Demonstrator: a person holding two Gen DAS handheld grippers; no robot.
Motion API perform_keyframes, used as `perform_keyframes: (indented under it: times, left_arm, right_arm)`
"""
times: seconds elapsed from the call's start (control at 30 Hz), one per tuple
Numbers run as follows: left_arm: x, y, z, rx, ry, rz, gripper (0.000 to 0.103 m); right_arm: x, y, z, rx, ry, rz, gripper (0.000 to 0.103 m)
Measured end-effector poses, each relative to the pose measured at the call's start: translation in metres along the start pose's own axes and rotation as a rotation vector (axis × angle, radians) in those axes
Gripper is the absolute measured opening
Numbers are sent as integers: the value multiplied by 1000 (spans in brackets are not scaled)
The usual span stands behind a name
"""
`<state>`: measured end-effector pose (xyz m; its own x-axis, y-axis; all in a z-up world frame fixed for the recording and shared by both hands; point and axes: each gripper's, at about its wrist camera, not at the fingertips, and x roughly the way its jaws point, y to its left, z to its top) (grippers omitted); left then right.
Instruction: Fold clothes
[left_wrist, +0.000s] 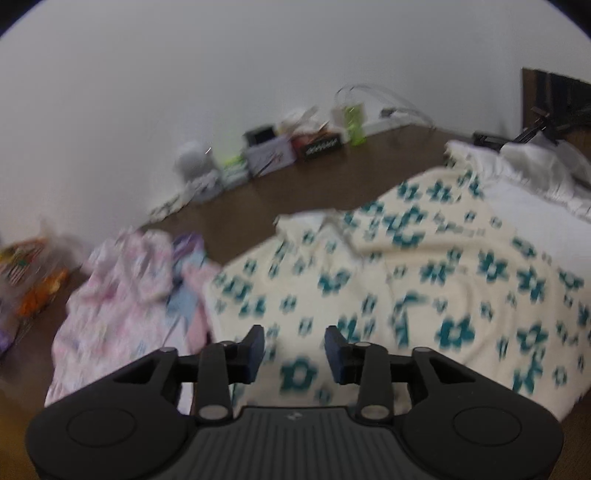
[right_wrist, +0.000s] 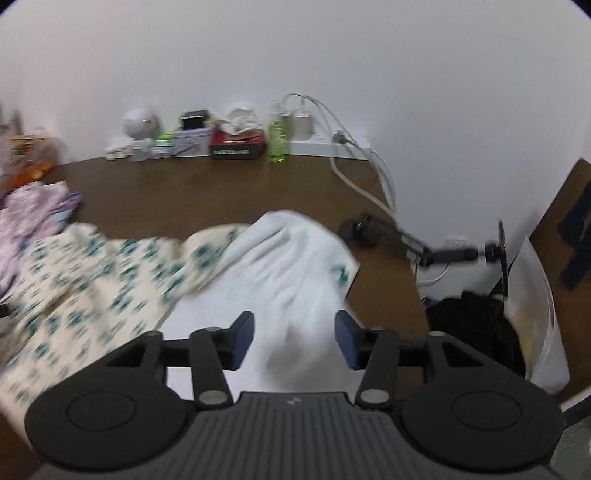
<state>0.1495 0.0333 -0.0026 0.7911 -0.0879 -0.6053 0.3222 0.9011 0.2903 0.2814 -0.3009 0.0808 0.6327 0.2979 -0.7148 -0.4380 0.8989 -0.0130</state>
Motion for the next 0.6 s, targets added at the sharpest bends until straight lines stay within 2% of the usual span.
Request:
perform_keyframes:
  times: [0.03, 0.13, 0.2, 0.23, 0.27, 0.3, 0.47, 0.6]
  left_arm:
    - [5, 0, 6, -1, -4, -16, 42]
    - [23, -1, 19, -6, -1, -65, 43]
    - [34, -3, 21, 11, 20, -77, 42]
    - [40, -5, 20, 26, 40, -79, 41]
    - [46, -6, 20, 40, 59, -81, 32]
    - [52, -8, 19, 55, 77, -83, 24]
    - [50, -13, 12, 76, 82, -71, 22]
    - [44, -18, 8, 70, 80, -47, 15]
  right_arm:
    - [15, 0, 8, -5, 13, -24, 58]
    - [58, -2, 23, 8, 82, -64, 58]
    - [75, -12, 21, 44, 129, -66, 33]
    - [80, -17, 18, 65, 146, -65, 13]
    - [82, -23, 14, 95, 152, -64, 8]
    - [81, -31, 8, 128, 147, -70, 7]
    - [74, -78, -18, 255, 90, -97, 4]
    - [79, -86, -34, 231, 97, -157, 3]
